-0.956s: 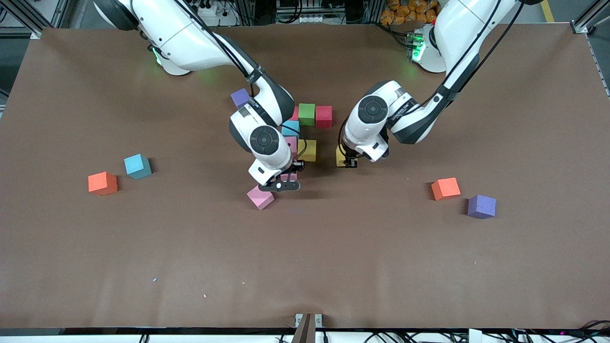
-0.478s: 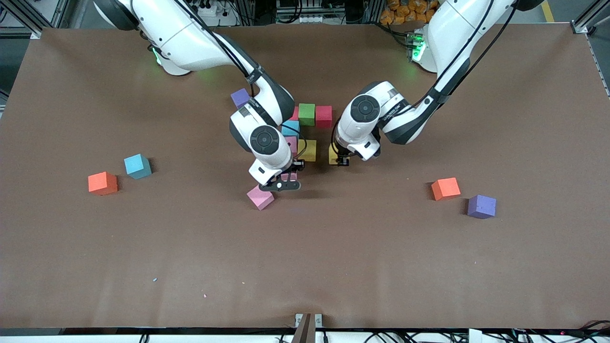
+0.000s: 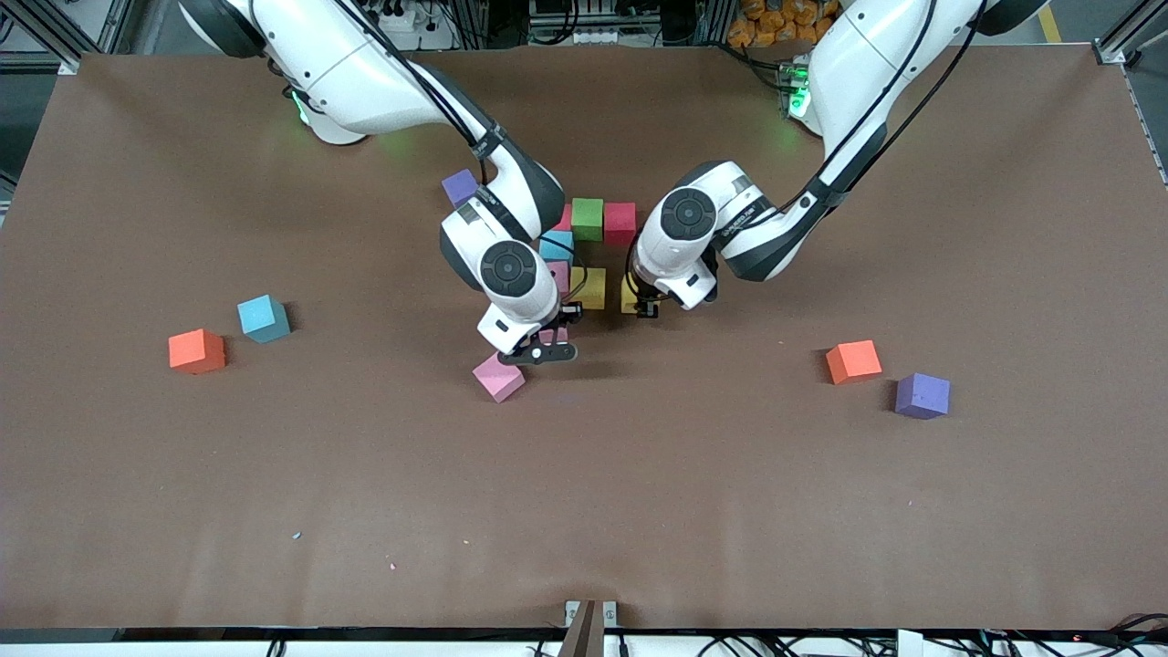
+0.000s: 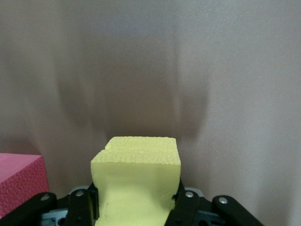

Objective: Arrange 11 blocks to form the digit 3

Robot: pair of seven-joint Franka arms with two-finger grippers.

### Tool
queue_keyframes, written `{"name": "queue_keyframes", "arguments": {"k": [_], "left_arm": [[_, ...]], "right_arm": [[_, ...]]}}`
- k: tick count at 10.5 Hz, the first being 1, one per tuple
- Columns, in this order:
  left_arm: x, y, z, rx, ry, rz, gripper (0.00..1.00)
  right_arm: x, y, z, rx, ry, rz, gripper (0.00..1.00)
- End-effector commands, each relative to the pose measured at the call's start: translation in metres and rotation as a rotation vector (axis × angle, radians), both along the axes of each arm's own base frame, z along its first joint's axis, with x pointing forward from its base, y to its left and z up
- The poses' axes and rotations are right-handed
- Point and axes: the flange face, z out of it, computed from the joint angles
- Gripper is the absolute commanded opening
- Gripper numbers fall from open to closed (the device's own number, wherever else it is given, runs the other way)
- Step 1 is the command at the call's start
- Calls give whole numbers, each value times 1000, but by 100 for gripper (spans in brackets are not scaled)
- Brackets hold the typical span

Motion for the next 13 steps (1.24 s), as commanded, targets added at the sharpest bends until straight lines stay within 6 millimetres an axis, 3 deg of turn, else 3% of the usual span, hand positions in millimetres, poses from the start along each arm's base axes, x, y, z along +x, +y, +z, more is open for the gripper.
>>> {"name": "queue_keyframes", "arguments": {"k": [1, 6, 13], "left_arm": [[-1, -6, -4, 13, -16, 2, 20], [-13, -15, -16, 54, -37, 0, 20], [-13, -30, -17, 47, -47, 17, 21]], "right_arm": [[-12, 1, -5, 11, 39, 4, 0], [-14, 2, -7, 13, 42, 5, 0], [-21, 4, -11, 13, 55, 14, 0]]}}
